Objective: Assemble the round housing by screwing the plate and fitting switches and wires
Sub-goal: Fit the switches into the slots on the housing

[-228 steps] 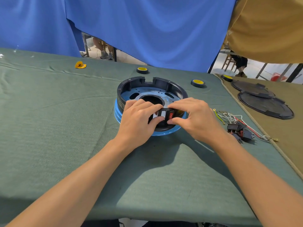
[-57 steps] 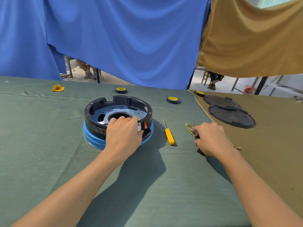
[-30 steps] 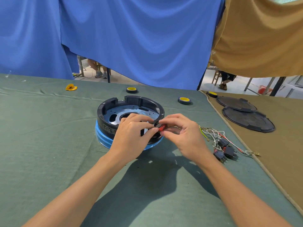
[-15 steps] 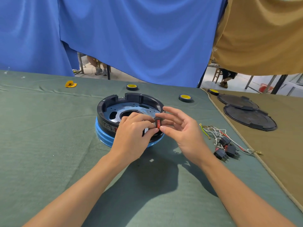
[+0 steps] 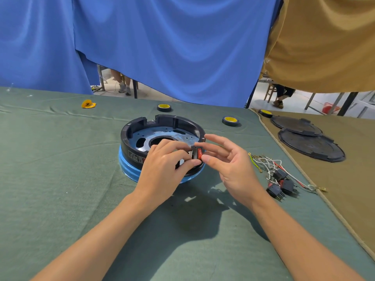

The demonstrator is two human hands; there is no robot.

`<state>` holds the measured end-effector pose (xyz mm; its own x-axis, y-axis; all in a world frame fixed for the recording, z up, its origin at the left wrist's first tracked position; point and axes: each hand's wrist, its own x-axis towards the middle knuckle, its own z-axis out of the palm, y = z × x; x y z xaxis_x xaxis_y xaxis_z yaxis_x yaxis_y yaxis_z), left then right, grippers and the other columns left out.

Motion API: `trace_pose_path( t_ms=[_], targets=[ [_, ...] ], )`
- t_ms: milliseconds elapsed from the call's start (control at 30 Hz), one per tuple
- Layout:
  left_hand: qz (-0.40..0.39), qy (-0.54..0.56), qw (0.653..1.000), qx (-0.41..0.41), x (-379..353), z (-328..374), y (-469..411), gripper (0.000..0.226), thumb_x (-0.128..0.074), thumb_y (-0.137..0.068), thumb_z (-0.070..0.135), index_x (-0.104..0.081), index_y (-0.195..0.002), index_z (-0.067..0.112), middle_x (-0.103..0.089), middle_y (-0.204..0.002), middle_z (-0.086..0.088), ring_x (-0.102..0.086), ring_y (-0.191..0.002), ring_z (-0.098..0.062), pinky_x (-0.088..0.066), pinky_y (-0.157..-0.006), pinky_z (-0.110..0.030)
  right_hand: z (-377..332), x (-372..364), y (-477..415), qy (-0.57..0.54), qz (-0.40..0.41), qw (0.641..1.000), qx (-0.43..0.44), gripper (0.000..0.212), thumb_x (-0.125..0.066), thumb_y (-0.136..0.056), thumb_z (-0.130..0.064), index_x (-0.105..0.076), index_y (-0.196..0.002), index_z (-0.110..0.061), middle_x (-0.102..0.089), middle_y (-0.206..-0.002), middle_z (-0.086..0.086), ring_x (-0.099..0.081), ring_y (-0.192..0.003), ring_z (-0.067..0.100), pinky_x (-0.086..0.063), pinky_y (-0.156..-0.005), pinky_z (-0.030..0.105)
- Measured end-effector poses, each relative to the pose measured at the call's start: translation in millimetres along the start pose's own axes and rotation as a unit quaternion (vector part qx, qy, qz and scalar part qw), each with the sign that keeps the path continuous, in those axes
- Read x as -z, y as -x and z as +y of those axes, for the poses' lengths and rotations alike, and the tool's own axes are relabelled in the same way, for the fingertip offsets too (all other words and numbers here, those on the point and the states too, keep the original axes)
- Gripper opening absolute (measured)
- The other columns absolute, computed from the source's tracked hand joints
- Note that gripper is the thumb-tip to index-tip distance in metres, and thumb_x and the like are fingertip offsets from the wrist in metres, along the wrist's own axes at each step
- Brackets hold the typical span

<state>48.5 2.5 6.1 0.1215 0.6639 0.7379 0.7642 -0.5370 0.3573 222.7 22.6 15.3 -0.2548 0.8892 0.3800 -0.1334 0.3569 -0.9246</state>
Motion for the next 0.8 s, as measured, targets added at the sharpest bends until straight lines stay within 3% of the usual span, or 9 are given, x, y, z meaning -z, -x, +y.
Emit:
trace_pose_path(
  t_ms=[200, 333, 467, 600, 800],
  targets=[
    [-0.002, -0.014, 1.000, -0.009, 0, -1, 0, 0.029, -0.069, -0.083, 0.036, -0.077, -0.079, 0.009, -0.074, -0.092, 0.000, -0.066, -0.092, -0.028, -0.050, -0.075, -0.049, 0, -1, 1, 0.001, -0.004, 1.000, 0.006, 0.042, -0.065, -0.086, 0.006, -0.059, -0.122, -0.015, -0.074, -0.109, 0.001, -0.069, -0.099, 0.013, -0.050, -0.083, 0.016],
    [-0.005, -0.022, 0.999, -0.035, 0, -1, 1, 0.035, -0.056, -0.089, 0.040, -0.076, -0.089, 0.012, -0.074, -0.094, 0.004, -0.066, -0.092, -0.024, -0.049, -0.075, -0.046, -1, -4, 2, 0.009, 0.004, 1.000, 0.006, 0.040, -0.068, -0.084, 0.005, -0.062, -0.118, -0.015, -0.074, -0.108, -0.001, -0.069, -0.096, 0.013, -0.052, -0.083, 0.019],
    [-0.004, -0.035, 0.998, -0.055, -2, -5, 2, 0.028, -0.055, -0.093, 0.030, -0.076, -0.097, 0.011, -0.073, -0.098, 0.005, -0.066, -0.093, -0.023, -0.046, -0.078, -0.043, -1, -6, 2, 0.047, 0.039, 0.998, 0.000, 0.035, -0.075, -0.079, 0.000, -0.068, -0.108, -0.018, -0.072, -0.095, -0.007, -0.070, -0.085, 0.013, -0.055, -0.079, 0.025],
    [-0.035, -0.028, 0.998, -0.054, 1, -5, 0, 0.037, -0.057, -0.089, 0.042, -0.075, -0.102, 0.013, -0.072, -0.101, 0.007, -0.065, -0.097, -0.021, -0.045, -0.082, -0.042, 1, -10, 3, 0.102, 0.092, 0.990, 0.017, 0.022, -0.083, -0.073, -0.012, -0.074, -0.090, -0.025, -0.071, -0.091, 0.003, -0.068, -0.080, 0.022, -0.055, -0.078, 0.033],
    [0.008, 0.047, 0.999, -0.012, 6, -2, -5, 0.019, -0.070, -0.084, 0.018, -0.076, -0.100, 0.009, -0.074, -0.094, 0.002, -0.065, -0.092, -0.025, -0.047, -0.082, -0.048, 0, -14, 9, 0.110, 0.080, 0.989, 0.050, 0.025, -0.084, -0.072, -0.008, -0.069, -0.077, -0.028, -0.070, -0.084, 0.003, -0.071, -0.076, 0.020, -0.057, -0.074, 0.039]
  ],
)
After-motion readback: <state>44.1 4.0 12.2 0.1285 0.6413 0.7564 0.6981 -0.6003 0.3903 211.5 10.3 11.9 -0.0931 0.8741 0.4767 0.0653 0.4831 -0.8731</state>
